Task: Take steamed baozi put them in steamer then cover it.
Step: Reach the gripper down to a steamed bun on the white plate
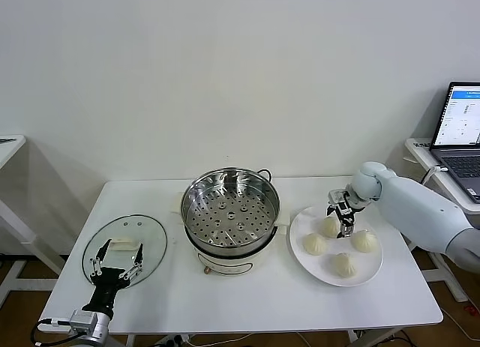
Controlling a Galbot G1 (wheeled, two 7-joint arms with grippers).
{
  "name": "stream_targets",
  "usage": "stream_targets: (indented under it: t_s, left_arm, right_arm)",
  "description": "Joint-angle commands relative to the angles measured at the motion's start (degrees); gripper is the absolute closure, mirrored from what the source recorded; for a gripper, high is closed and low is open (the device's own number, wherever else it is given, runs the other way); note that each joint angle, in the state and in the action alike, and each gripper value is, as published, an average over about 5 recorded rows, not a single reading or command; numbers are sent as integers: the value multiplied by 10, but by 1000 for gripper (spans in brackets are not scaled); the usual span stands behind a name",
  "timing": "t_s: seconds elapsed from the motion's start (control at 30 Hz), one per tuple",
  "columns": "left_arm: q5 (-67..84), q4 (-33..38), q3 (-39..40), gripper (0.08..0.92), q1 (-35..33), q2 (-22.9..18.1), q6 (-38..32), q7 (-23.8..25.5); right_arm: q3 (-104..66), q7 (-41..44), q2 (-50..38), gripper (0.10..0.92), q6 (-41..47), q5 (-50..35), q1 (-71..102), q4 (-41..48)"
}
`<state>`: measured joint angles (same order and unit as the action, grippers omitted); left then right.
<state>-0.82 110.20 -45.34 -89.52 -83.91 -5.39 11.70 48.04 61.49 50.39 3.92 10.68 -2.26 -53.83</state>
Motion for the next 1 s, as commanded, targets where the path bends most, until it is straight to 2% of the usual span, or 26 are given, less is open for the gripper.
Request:
stream_targets:
  t_s: [0.03,0.3,0.77,1.0]
  left_arm:
    - [-1,-1,0,177,0,0,0,0]
    - [0,-1,-6,177,1,0,0,1]
    - [0,-3,-9,177,3,-1,0,0]
    - [0,-3,-11,177,3,-1,0,0]
  right_arm:
    - [-3,-6,8,203,-1,8,4,9]
    - [-5,-5,9,206,0,13,6,11]
    - [-11,-5,10,332,-2,15,9,9]
    - [-11,-4,4,346,-3,14,7,2]
